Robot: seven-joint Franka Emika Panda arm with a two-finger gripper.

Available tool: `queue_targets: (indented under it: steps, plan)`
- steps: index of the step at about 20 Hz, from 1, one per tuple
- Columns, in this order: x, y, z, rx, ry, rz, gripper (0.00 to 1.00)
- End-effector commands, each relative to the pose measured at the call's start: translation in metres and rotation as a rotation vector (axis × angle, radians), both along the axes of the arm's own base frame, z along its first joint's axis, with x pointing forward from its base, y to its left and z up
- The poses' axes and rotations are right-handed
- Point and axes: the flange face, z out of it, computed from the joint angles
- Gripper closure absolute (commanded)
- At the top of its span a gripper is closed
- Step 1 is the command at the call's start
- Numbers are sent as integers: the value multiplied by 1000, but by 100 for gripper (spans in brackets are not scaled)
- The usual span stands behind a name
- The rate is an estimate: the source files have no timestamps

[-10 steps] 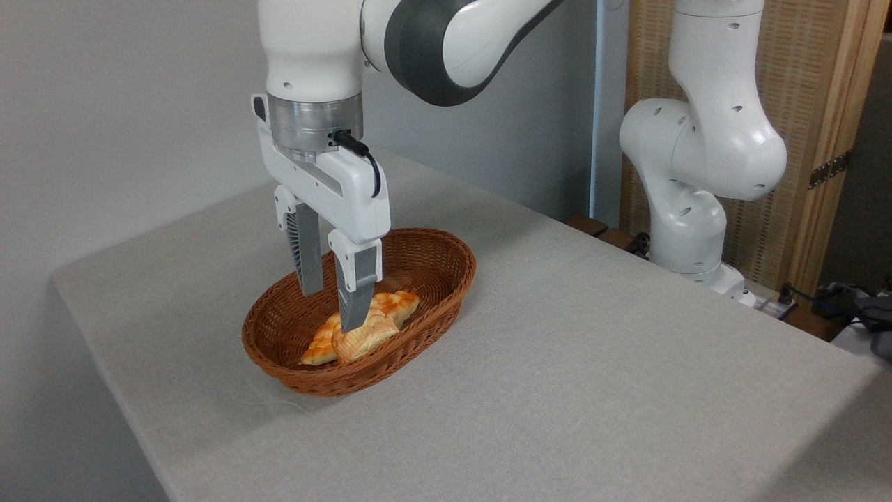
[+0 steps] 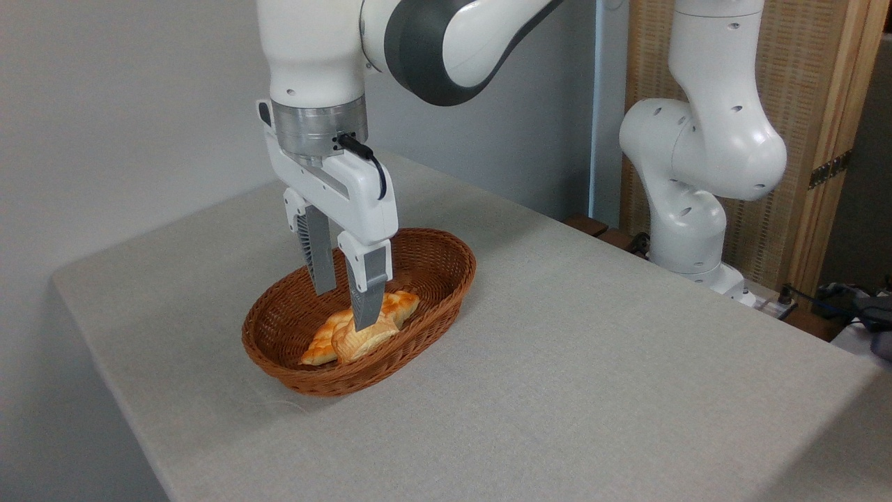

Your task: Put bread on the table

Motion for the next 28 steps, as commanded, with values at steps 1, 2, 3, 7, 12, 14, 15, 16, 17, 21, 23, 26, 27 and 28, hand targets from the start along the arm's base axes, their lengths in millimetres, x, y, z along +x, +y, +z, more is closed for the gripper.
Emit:
queue_targets:
  steps: [1, 2, 3, 7, 12, 14, 15, 16, 17, 21, 23, 26, 27, 28]
  plan:
    - [-3, -1, 0, 7, 24, -19, 0]
    - [-4, -1, -2, 7, 30, -21, 0]
    - [-5, -2, -5, 10, 36, -24, 0]
    - [-5, 0, -21, 44, 59, -58, 0]
    - [-1, -3, -34, 50, 77, -64, 0]
    - [-2, -4, -40, 51, 88, -68, 0]
    - [-1, -6, -44, 52, 97, -71, 0]
    - [-1, -7, -44, 52, 95, -72, 0]
    - [-2, -8, -46, 52, 100, -74, 0]
    - [-4, -15, -49, 53, 105, -88, 21]
    - [-4, -16, -49, 54, 104, -94, 45]
    - [-4, -16, -47, 54, 101, -117, 68]
    - [-4, -16, -47, 55, 101, -122, 69]
    - [-4, -16, -47, 55, 101, -123, 70]
